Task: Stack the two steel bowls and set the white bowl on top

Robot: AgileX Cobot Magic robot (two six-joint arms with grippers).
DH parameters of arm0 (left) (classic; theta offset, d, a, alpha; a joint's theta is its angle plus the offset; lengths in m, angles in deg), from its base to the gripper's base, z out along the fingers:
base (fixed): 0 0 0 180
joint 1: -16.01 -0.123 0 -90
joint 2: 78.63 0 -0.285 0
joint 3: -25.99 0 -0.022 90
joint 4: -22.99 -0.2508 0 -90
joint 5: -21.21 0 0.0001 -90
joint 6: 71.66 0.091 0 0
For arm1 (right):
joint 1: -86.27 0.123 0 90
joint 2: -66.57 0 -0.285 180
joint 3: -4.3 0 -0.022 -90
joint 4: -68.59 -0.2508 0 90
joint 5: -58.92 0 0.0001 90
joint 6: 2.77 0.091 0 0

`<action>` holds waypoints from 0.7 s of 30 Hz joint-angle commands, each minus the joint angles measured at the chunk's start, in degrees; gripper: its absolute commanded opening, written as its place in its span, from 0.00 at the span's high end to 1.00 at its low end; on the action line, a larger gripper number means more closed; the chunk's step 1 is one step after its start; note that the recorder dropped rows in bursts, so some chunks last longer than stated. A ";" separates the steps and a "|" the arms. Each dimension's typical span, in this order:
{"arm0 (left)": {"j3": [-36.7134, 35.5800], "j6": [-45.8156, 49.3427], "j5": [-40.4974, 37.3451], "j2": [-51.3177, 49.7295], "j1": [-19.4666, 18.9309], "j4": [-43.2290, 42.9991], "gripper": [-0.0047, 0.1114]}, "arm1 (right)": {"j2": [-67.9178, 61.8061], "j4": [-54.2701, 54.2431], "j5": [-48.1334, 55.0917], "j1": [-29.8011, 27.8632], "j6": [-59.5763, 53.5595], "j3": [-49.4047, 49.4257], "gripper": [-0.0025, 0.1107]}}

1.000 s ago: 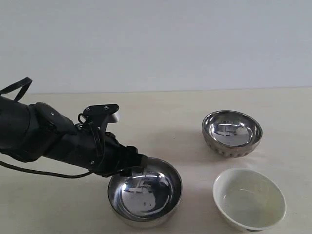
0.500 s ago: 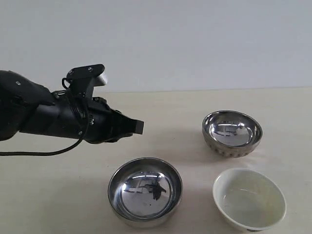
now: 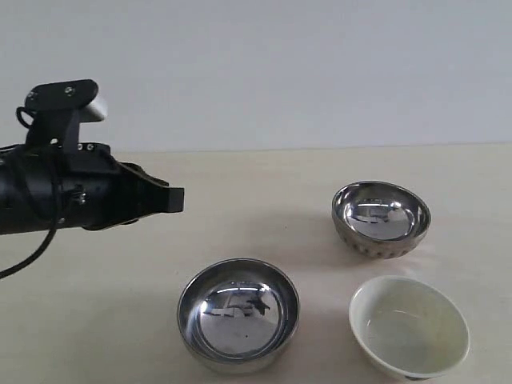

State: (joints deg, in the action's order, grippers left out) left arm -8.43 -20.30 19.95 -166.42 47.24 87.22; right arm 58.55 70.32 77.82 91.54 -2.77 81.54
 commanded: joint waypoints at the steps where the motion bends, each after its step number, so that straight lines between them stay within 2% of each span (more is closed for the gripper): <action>1: -4.10 0.49 1.26 7.68 0.14 -0.86 0.93 | 0.24 0.32 -0.36 -0.12 0.00 -0.02 0.98; 10: -11.43 0.49 -0.17 29.05 0.14 -1.04 0.93 | 0.24 0.32 -0.36 -0.12 0.00 -0.02 0.98; 21: -12.07 0.49 0.43 33.00 0.14 -1.04 0.93 | 0.24 0.32 -0.36 -0.12 0.00 -0.02 0.98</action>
State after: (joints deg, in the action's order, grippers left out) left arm -19.68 -19.98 20.22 -133.72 47.24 86.20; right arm 58.55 70.32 77.82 91.54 -2.77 81.54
